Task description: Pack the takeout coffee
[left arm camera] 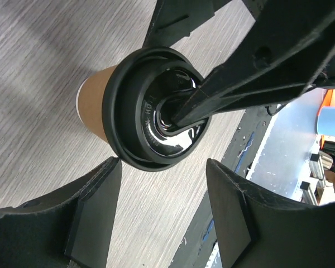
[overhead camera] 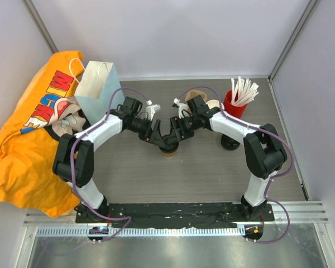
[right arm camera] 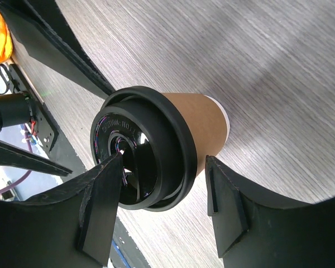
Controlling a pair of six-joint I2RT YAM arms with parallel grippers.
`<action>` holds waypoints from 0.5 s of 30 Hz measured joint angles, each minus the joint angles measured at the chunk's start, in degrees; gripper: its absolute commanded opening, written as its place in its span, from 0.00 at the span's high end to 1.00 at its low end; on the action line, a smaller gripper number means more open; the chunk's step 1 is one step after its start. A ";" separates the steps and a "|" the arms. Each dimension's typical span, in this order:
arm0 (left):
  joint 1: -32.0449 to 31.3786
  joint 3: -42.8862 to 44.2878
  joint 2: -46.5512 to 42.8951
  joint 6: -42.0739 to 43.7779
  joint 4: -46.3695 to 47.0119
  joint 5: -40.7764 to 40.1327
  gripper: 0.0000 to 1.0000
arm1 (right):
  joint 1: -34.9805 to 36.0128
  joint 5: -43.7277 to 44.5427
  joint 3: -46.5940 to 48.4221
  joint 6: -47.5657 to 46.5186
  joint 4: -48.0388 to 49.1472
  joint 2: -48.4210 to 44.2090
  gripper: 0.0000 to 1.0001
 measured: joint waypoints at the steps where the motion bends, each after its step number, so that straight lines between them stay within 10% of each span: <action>1: 0.07 0.15 0.00 0.11 -0.07 0.15 0.34 | 0.00 0.11 0.00 -0.09 -0.04 -0.04 0.34; 15: 1.75 -0.09 -0.76 0.46 -0.70 2.05 0.33 | -1.03 4.61 2.97 -5.38 -5.81 -4.33 0.03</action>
